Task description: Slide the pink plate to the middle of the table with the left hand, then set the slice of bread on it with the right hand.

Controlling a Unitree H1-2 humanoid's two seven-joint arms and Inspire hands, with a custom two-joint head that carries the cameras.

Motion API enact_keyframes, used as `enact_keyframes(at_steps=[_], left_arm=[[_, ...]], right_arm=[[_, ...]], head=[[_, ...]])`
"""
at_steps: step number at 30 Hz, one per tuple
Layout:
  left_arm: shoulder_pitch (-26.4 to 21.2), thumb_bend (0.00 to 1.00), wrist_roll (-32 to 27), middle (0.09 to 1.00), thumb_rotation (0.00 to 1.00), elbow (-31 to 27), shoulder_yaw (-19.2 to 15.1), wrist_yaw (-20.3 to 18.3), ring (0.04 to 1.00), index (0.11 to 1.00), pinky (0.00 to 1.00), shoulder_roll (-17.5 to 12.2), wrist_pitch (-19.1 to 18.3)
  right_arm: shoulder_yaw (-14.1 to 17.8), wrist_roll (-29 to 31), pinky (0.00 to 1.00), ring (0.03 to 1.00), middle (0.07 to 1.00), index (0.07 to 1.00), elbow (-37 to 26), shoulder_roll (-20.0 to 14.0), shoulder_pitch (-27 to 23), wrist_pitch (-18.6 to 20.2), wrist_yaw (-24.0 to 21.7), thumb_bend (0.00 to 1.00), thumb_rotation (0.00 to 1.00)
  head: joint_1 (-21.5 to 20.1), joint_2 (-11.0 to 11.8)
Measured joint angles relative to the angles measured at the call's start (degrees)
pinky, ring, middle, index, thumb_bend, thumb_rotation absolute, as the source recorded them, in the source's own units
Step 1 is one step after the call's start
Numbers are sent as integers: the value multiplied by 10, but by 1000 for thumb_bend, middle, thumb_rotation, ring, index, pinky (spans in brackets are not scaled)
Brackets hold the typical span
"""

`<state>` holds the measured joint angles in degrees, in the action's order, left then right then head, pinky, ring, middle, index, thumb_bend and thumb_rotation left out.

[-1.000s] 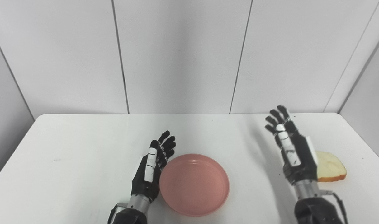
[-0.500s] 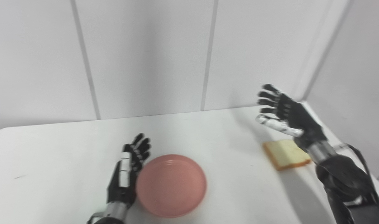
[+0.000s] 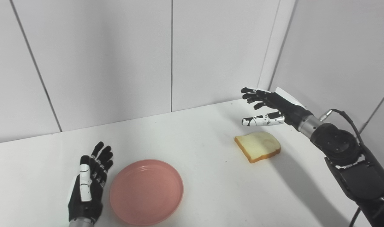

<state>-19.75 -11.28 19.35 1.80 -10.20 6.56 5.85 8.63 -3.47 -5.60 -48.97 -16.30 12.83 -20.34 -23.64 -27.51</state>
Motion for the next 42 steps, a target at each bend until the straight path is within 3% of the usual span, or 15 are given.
enact_keyframes(at_steps=[11, 16, 25, 30, 38, 42], left_arm=[[0, 708, -12, 920, 1000, -1, -3, -8, 942, 905, 962, -2, 0], [0, 724, -12, 920, 1000, -1, -3, -8, 942, 904, 963, -3, 0], [0, 707, -12, 924, 1000, -2, -2, -8, 947, 911, 972, -3, 0], [0, 706, -11, 926, 1000, -2, -1, -8, 947, 911, 972, -3, 0], [1, 711, -10, 923, 1000, -4, 0, -8, 946, 907, 959, -4, 0], [2, 717, -10, 924, 1000, -6, 1, -8, 946, 908, 962, -4, 0]], right_arm=[[-44, -62, 935, 943, 891, 889, 44, -60, -28, -9, -54, 966, 322], [-73, -80, 941, 943, 890, 929, 73, -81, -56, -28, -84, 1000, 320], [-127, -123, 897, 958, 955, 942, 99, -83, -85, -31, -128, 1000, 235], [-151, -149, 849, 973, 993, 950, 104, -86, -99, -31, -150, 1000, 252], [-190, -205, 814, 954, 974, 959, 113, -86, -106, -32, -163, 1000, 300], [-212, -236, 822, 955, 974, 977, 119, -86, -114, -53, -168, 1000, 297]], head=[[-9, 0], [-6, -2], [-6, -2], [-6, -4], [-7, -7], [-8, -8]])
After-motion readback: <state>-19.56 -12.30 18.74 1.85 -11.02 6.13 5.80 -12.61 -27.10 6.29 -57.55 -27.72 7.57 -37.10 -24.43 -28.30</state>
